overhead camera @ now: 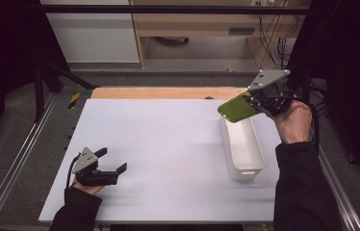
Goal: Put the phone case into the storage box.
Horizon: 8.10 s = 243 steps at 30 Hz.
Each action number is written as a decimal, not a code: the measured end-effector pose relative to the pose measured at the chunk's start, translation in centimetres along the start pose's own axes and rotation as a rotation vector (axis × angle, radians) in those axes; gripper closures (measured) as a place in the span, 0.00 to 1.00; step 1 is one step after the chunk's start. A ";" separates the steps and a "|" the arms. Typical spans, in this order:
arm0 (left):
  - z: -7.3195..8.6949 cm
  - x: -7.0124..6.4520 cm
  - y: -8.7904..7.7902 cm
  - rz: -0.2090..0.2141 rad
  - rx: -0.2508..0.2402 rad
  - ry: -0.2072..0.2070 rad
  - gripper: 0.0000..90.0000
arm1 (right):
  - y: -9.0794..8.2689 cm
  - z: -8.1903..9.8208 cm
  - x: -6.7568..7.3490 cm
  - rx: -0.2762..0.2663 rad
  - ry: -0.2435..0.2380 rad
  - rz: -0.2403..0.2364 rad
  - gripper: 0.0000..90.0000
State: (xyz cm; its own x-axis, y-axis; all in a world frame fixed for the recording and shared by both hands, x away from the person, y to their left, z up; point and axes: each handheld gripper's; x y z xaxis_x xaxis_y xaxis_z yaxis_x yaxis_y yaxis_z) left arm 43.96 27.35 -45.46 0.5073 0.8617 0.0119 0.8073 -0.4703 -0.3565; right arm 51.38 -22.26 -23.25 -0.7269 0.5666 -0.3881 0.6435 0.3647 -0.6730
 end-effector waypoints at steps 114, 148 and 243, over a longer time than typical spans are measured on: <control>0.8 0.2 1.1 0.017 0.060 0.014 0.02 | 12.7 0.2 -6.8 0.302 -0.522 -0.238 0.87; 0.9 0.4 1.3 0.020 0.072 0.015 0.02 | 17.2 0.5 -7.2 0.373 -0.559 -0.285 0.87; 0.6 0.1 0.6 0.024 0.031 0.028 0.02 | 5.8 4.2 3.1 -0.473 0.168 -0.069 0.02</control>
State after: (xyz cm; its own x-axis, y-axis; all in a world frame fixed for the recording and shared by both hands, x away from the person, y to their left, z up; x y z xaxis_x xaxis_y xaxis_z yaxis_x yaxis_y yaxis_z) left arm 44.30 27.25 -46.24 0.5350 0.8443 0.0286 0.7852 -0.4845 -0.3855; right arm 51.85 -21.52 -30.96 -0.7478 0.6265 -0.2200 0.6620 0.6782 -0.3189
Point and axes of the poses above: each handheld gripper's, and its own axes: y roughly forward along the jaws, z roughly out of its underside, x roughly to its left, and after that the axes turned 8 degrees about -z, right-handed
